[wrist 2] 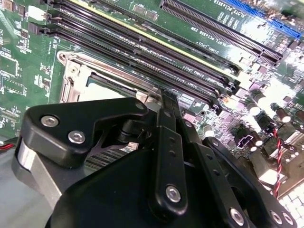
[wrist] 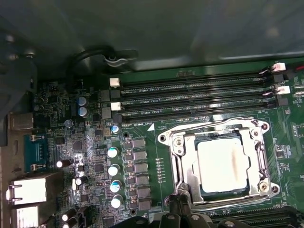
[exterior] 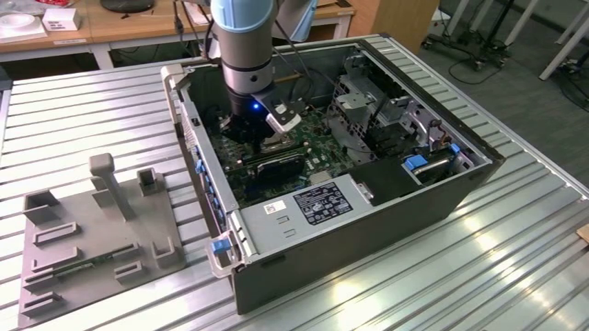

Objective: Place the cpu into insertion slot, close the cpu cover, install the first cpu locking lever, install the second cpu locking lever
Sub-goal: 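Install the second cpu locking lever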

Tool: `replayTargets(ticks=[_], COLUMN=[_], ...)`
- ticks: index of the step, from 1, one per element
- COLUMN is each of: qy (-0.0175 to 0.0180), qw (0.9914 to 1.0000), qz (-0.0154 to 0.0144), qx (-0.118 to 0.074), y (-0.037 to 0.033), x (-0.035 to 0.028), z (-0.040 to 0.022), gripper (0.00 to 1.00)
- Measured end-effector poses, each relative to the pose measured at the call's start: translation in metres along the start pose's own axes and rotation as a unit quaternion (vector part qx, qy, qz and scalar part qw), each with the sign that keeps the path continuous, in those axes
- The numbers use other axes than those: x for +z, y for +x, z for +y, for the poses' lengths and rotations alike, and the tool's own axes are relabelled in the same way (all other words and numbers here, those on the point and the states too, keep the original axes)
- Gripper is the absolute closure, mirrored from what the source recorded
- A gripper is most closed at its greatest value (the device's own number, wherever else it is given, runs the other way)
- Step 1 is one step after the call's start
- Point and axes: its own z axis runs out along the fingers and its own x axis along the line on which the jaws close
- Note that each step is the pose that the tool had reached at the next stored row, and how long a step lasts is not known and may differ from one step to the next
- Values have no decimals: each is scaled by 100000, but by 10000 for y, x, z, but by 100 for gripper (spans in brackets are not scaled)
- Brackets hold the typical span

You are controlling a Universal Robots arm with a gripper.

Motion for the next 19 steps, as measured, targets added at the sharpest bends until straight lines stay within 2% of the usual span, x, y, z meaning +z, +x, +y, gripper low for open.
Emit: replayTargets(ticks=[19], qy=[32], qw=[100000], qz=[5], qx=[-7], y=[38], x=[20], z=[-8], gripper=[89])
